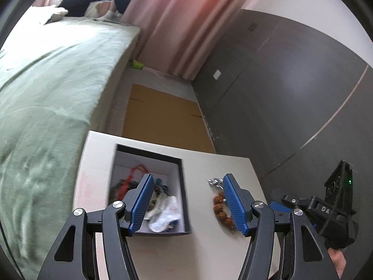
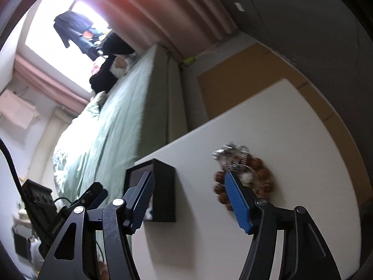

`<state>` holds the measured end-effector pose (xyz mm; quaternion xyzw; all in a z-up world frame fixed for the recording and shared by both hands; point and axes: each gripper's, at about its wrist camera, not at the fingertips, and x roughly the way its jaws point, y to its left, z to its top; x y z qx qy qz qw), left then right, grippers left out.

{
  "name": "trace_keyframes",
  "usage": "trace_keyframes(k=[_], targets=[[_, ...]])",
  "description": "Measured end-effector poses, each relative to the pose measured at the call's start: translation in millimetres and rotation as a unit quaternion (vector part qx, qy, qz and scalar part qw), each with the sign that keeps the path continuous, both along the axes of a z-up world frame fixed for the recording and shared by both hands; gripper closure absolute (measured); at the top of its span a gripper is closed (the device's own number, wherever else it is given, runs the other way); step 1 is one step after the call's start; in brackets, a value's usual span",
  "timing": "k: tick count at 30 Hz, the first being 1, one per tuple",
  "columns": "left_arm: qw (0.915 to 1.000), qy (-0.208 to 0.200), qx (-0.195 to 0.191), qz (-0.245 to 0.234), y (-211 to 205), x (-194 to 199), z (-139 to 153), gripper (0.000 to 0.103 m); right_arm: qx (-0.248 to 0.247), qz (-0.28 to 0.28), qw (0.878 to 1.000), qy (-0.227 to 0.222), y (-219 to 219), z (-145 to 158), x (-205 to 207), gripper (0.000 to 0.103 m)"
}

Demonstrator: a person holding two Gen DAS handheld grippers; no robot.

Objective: Organize jewelry
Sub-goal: 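Reach the left tool to the silver chains on the brown bead bracelet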

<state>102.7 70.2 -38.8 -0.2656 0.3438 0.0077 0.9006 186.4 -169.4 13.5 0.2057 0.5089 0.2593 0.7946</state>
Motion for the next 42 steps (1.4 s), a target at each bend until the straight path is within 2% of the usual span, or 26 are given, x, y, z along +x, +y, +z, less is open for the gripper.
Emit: trace_keyframes(k=[6, 11, 14, 16, 23, 36, 42], targets=[[0.999, 0.005, 0.03, -0.032, -30.9, 4.0, -2.2, 0.041, -0.024, -0.028, 0.999, 0.027, -29.0, -13.3, 3.0, 0.039], [0.9973, 0.017, 0.046, -0.054, -48.6, 18.9, -4.0, 0.041, -0.033, -0.038, 0.996, 0.076, -44.4, -34.4, 12.0, 0.04], [0.9965, 0.027, 0.048, -0.064, -54.4, 29.6, -3.9, 0.048, -0.019, -0.059, 0.994, 0.093, -56.0, -40.5, 20.7, 0.043], [0.9953, 0.038, 0.053, -0.072, -61.5, 39.1, -3.5, 0.052, -0.009, -0.058, 0.994, 0.097, -59.2, -41.9, 24.3, 0.049], [0.984, 0.084, 0.111, -0.111, -93.2, 78.7, -4.5, 0.064, 0.012, -0.079, 0.991, 0.108, -77.8, -44.8, 32.3, 0.05], [0.9509, 0.173, 0.184, -0.178, -144.8, 149.0, -40.7, 0.066, 0.036, -0.103, 0.986, 0.123, -102.6, -49.3, 42.4, 0.05], [0.9468, 0.197, 0.19, -0.169, -145.9, 166.7, -62.8, 0.066, 0.043, -0.109, 0.985, 0.128, -110.1, -51.4, 45.8, 0.05]])
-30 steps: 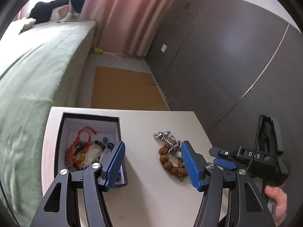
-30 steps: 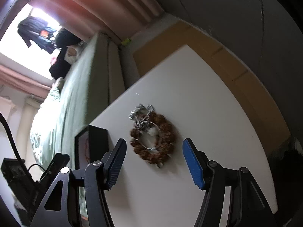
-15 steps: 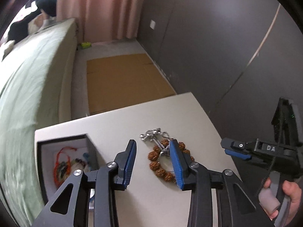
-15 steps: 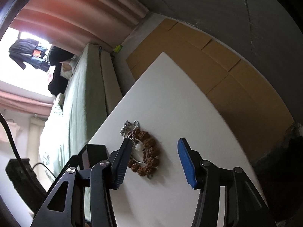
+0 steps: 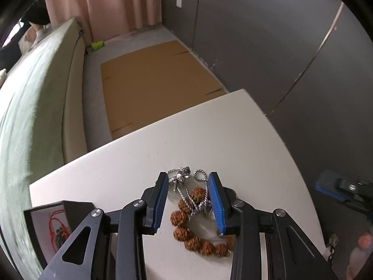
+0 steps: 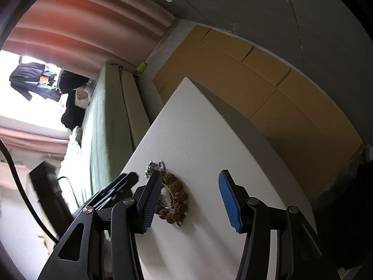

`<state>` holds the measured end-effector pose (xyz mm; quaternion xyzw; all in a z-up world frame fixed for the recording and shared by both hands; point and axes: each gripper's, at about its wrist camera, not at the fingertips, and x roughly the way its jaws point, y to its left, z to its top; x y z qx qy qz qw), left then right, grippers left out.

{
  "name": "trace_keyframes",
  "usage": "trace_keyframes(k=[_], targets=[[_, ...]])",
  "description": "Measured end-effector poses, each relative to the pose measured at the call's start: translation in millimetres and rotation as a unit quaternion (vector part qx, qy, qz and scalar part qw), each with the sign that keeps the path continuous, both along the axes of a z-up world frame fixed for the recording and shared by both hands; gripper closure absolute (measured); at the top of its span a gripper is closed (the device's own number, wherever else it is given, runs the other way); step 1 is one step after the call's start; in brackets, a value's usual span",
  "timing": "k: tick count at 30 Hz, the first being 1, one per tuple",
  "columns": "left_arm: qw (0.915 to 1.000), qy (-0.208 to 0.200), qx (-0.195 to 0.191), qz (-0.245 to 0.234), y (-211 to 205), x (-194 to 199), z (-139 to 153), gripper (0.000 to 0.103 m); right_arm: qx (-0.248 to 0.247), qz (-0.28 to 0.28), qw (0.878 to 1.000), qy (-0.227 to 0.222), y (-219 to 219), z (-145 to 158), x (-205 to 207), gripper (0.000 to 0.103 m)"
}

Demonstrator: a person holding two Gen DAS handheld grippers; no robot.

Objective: Organize jewelry
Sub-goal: 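Reach the left tool to the silver chains on the brown bead bracelet, then grasp the silver chain with the left tool while the right tool grasps the brown bead bracelet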

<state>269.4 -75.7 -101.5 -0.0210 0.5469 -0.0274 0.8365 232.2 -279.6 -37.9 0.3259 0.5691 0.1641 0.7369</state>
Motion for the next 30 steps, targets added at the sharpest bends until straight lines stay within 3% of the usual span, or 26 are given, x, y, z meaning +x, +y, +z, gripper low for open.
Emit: trace_keyframes(k=[12, 14, 15, 16, 18, 23, 30], targets=[[0.9984, 0.022, 0.052, 0.006, 3.8, 14.0, -33.8, 0.065, 0.006, -0.014, 1.0, 0.001, -15.2, -1.5, -1.9, 0.05], [0.9989, 0.018, 0.041, 0.018, 9.2, 13.8, -35.8, 0.072, 0.005, -0.01, 1.0, 0.002, -13.7, -1.5, -2.1, 0.05], [0.9987, 0.016, 0.045, 0.02, 11.2, 12.4, -36.0, 0.087, 0.003, -0.008, 1.0, 0.001, -12.8, -1.1, -2.0, 0.05], [0.9985, 0.017, 0.047, 0.021, 12.7, 11.6, -36.4, 0.09, 0.002, -0.007, 1.0, 0.0, -12.0, -0.9, -2.0, 0.05], [0.9994, 0.024, 0.017, 0.018, 19.2, 7.9, -36.3, 0.09, 0.002, -0.002, 1.0, 0.0, -8.5, -1.1, -2.1, 0.05], [0.9997, -0.002, 0.02, 0.012, 29.7, -6.0, -12.5, 0.09, 0.0, 0.017, 1.0, 0.003, 8.3, -4.9, -1.3, 0.05], [0.9977, -0.067, 0.007, 0.007, 38.8, -32.3, 56.8, 0.09, -0.014, 0.065, 0.998, 0.013, 41.3, -18.0, 3.9, 0.05]])
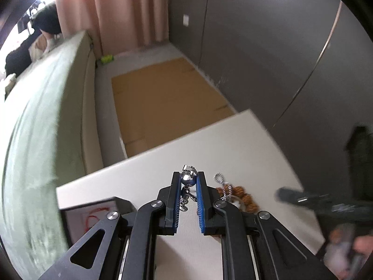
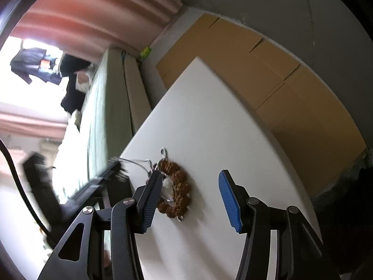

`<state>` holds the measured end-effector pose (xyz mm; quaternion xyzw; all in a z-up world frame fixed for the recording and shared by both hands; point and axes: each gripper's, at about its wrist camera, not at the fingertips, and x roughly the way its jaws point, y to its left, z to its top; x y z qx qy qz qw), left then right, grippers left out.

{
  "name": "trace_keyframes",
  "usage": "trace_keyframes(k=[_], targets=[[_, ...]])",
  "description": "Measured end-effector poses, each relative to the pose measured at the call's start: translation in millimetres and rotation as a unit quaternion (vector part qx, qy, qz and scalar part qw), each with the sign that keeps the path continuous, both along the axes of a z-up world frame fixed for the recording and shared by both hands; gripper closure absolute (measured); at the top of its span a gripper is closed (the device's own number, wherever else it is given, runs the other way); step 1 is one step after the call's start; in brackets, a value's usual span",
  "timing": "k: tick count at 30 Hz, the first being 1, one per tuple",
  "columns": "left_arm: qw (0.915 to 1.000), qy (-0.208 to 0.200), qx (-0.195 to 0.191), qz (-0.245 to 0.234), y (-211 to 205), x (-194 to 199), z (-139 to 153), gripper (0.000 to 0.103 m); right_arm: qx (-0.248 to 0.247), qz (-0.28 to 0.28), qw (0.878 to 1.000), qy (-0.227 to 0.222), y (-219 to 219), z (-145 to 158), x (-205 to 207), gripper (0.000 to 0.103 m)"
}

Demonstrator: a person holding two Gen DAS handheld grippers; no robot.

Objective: Organize jewelry
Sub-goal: 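Grasp the silver chain with the left tool while the right tool grasps the brown bead bracelet, then lift the chain with the left tool while the right tool lifts the bead bracelet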

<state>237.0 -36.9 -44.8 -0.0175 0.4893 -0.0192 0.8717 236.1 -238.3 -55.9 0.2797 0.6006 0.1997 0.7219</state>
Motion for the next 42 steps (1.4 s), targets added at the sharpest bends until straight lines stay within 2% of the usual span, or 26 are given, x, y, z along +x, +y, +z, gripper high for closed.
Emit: trace_keyframes(k=[4, 6, 12, 21, 23, 26, 31, 36, 42], targets=[[0.9994, -0.034, 0.006, -0.003, 1.9, -13.8, 36.1, 0.09, -0.011, 0.023, 1.0, 0.0, 14.1, -6.4, 1.4, 0.052], [0.9987, -0.049, 0.008, -0.002, 1.9, -23.1, 53.3, 0.09, -0.017, 0.031, 0.999, 0.002, 18.6, -9.1, 1.8, 0.061], [0.9965, -0.083, 0.011, 0.002, 8.8, -38.0, 89.9, 0.09, -0.031, 0.05, 0.998, 0.005, 30.8, -17.9, 0.8, 0.076], [0.9912, -0.13, 0.022, 0.0, 12.7, -60.1, 141.6, 0.09, -0.06, 0.067, 0.996, 0.001, 42.3, -22.7, -1.3, 0.077], [0.9897, -0.141, 0.027, 0.003, 14.2, -64.8, 152.4, 0.09, -0.071, 0.072, 0.995, -0.005, 44.5, -22.0, -2.0, 0.081], [0.9871, -0.155, 0.039, 0.007, 16.8, -71.7, 167.2, 0.09, -0.068, 0.07, 0.995, -0.007, 42.4, -20.6, -1.8, 0.081], [0.9833, -0.175, 0.046, 0.021, 30.2, -85.5, 190.4, 0.09, -0.015, 0.045, 0.999, -0.027, 28.3, 0.2, -4.8, 0.082], [0.9797, -0.189, 0.056, 0.035, 40.1, -100.9, 207.8, 0.09, 0.02, 0.051, 0.997, -0.058, 25.3, 23.3, -13.9, 0.082], [0.9761, -0.2, 0.07, 0.049, 52.0, -118.0, 224.2, 0.09, 0.092, 0.057, 0.993, -0.055, 29.5, 31.5, -22.3, 0.082]])
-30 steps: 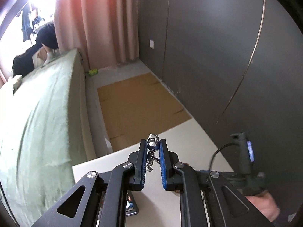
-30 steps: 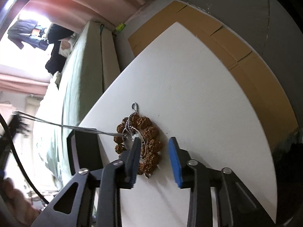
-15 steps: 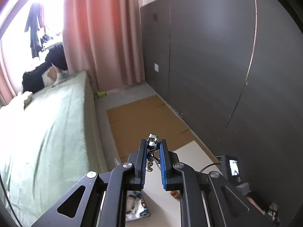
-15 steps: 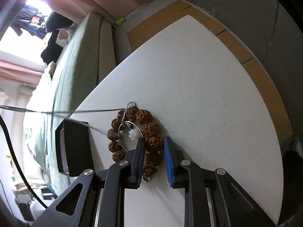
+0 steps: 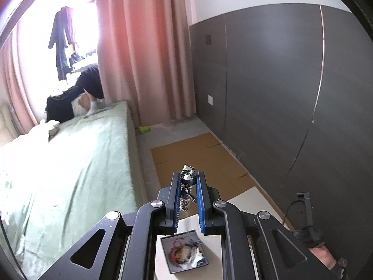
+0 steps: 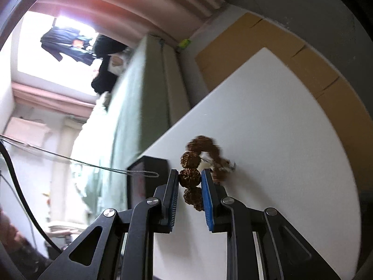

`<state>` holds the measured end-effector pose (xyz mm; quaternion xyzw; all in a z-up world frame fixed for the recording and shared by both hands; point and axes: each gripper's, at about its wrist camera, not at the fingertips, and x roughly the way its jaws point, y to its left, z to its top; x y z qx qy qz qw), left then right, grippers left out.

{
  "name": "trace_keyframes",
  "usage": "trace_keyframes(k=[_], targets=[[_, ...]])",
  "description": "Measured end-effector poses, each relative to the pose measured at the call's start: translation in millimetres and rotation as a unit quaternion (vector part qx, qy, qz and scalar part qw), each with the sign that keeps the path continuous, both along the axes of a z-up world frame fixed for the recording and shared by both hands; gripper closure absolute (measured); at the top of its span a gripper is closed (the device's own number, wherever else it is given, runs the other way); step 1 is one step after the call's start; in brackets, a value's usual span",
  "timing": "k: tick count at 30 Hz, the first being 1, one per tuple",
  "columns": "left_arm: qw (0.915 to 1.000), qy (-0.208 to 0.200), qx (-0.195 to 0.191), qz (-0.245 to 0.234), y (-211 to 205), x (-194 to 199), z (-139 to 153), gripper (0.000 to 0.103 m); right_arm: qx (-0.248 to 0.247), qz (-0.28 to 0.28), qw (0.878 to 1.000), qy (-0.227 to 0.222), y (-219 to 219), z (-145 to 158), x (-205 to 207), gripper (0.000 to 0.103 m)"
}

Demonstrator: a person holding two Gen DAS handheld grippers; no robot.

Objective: Organize jewelry
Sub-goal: 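Lift the chain with the left tool while the right tool lifts the bead bracelet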

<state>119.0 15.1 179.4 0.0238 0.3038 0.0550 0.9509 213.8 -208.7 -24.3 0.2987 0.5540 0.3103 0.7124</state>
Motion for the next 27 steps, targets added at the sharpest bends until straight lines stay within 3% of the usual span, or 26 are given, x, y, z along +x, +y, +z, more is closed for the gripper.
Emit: trace_keyframes(k=[3, 8, 11, 27], targets=[[1.0, -0.003, 0.003, 0.007, 6.7, -5.7, 3.4, 0.09, 0.006, -0.001, 1.0, 0.004, -1.0, -2.1, -2.8, 0.082], [0.9999, -0.006, 0.005, 0.014, 14.6, -11.0, 6.0, 0.09, -0.097, -0.013, 0.995, 0.008, 8.3, -15.2, 1.3, 0.082], [0.9998, -0.006, 0.007, 0.017, 17.9, -12.9, 5.8, 0.09, -0.118, -0.016, 0.993, 0.017, 9.1, -21.7, 3.9, 0.082], [0.9997, 0.003, -0.001, 0.025, 29.5, -12.0, -4.8, 0.09, 0.007, 0.007, 1.0, -0.028, 20.2, 22.3, -14.5, 0.082]])
